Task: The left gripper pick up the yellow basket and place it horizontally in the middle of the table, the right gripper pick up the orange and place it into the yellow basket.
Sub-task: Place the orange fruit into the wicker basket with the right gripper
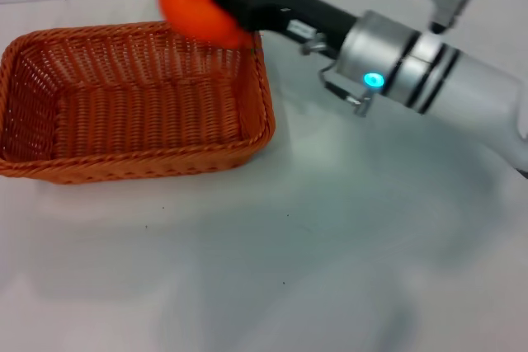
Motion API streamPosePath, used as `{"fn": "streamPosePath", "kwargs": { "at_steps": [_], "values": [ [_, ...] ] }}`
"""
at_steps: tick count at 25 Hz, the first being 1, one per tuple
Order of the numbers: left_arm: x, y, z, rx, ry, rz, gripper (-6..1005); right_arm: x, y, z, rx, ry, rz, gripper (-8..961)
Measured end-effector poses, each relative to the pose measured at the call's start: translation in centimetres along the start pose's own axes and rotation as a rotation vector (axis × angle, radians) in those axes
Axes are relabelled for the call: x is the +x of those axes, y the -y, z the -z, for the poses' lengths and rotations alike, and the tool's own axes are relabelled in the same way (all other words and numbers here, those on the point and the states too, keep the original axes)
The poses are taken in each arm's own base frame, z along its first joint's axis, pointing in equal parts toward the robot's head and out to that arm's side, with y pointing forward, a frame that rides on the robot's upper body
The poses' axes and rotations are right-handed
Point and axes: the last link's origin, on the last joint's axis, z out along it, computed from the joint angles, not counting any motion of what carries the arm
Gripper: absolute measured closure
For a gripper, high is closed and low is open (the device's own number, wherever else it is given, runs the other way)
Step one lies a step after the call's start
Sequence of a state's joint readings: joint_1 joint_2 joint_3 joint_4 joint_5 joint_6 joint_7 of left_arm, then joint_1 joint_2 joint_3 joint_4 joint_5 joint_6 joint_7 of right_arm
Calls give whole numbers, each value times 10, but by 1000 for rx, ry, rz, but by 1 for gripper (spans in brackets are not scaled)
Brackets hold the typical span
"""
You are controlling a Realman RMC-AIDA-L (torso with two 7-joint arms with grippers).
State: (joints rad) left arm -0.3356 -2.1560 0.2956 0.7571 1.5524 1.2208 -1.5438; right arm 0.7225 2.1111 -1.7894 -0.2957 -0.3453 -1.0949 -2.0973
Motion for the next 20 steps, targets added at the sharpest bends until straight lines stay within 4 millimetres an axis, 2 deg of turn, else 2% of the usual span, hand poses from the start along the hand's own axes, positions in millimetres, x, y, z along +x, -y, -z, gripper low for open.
{"fn": "streamPosePath", "kwargs": {
  "at_steps": [5,16,20],
  "values": [
    [-2,-1,0,-4,2,4,253,-2,8,-14,38,64,-11,660],
    [-3,-4,-3,-16,5,-7,253,-2,11,-14,52,75,-19,767],
    [-4,-4,-3,-18,6,-6,252,0,10,-14,51,61,-18,603]
  ]
}}
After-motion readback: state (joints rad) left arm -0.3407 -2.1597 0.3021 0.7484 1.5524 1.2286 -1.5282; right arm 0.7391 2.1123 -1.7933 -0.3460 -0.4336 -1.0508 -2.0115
